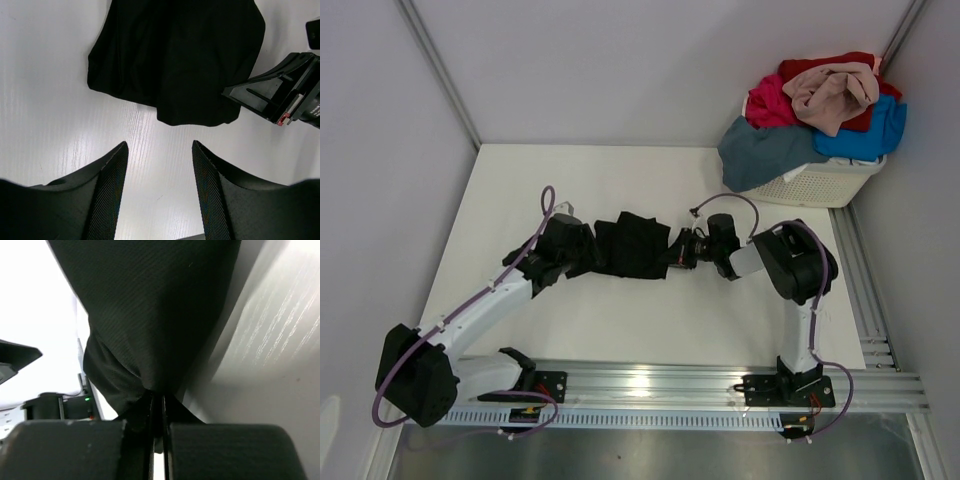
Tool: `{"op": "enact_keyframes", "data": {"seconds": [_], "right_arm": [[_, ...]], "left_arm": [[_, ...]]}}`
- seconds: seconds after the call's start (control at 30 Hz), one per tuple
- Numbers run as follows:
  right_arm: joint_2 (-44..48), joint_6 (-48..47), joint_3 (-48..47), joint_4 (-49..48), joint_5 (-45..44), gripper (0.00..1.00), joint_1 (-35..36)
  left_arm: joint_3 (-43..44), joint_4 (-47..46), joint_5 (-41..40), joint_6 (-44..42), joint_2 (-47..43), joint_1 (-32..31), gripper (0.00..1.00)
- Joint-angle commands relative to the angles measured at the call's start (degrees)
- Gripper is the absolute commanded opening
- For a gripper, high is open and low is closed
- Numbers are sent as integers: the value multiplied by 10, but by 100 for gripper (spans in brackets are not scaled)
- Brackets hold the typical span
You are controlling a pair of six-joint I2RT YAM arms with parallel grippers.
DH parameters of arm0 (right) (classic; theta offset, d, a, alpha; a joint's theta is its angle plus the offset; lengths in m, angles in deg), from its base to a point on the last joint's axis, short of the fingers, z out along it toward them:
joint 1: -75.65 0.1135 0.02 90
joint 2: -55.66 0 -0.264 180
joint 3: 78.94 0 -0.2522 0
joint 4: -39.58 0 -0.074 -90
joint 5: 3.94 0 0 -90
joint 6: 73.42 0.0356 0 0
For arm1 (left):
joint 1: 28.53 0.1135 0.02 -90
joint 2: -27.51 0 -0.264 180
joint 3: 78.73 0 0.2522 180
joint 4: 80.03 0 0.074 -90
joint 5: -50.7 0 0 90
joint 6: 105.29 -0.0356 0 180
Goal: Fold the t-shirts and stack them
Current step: Smooth out wrinkles on the folded tshirt
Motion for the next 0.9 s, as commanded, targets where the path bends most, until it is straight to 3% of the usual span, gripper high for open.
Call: {"op": "enact_keyframes", "data": {"seconds": [0.0, 0.17, 0.33, 0.57, 0.77, 0.8, 0.87], "right_arm": [[67, -89, -22, 101, -46, 0, 9], [144, -185, -37, 257, -122, 0, 42], [221, -261, -66, 440, -232, 0, 118], [330, -293, -42, 581, -364, 0, 120], [340, -303, -65, 628, -412, 1, 119], [331, -300, -65, 621, -410, 3, 118], [319, -296, -66, 616, -416, 23, 119]], "left_arm": [[10, -15, 10, 7, 2, 5, 58], [14, -25, 28, -3, 12, 5, 58], [30, -46, 90, -19, 38, 5, 57], [31, -57, 121, -26, 52, 5, 56], [30, -70, 145, -24, 62, 6, 56], [33, -72, 150, -24, 65, 6, 56], [35, -75, 159, -25, 73, 6, 55]]}}
